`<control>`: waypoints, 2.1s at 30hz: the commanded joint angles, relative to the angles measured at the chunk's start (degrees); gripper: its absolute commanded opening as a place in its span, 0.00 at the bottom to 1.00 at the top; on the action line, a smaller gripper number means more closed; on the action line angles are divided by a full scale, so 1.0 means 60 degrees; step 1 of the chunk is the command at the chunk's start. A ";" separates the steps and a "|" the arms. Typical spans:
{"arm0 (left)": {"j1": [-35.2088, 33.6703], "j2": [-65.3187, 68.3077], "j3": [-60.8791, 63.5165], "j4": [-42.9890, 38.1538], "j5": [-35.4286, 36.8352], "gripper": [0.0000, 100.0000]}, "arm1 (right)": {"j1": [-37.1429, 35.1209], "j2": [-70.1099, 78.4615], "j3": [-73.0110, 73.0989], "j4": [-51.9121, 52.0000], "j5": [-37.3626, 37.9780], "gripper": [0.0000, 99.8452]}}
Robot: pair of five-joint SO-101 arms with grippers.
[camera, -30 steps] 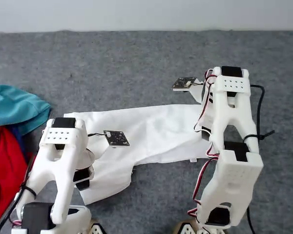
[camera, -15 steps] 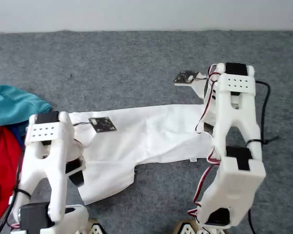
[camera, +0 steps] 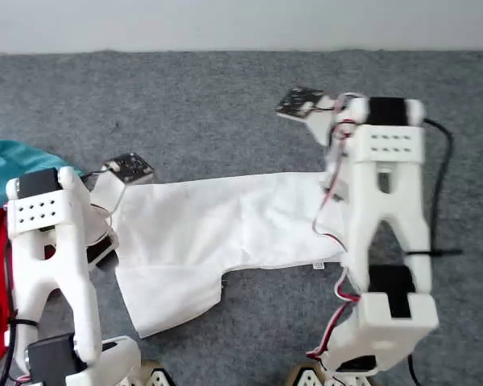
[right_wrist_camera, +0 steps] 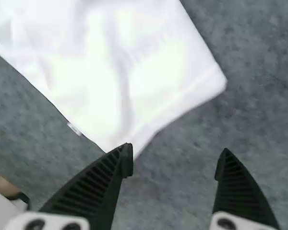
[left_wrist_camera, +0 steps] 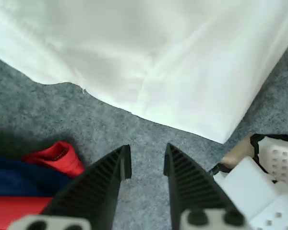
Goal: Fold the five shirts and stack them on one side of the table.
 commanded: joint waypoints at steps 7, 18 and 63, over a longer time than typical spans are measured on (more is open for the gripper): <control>-0.0073 -0.0234 -0.0359 -0.1656 0.3341 0.01 | -0.0344 0.2410 -0.0425 -0.3011 -0.3004 0.03; -0.0103 -0.0322 -0.0462 -0.1304 0.3678 0.01 | 0.0623 0.4462 -0.0410 -0.6982 -0.2974 0.01; -0.5319 -0.3780 0.1121 -0.1875 0.3648 0.01 | -1.0498 0.2161 -0.0015 -0.0462 -0.3575 0.24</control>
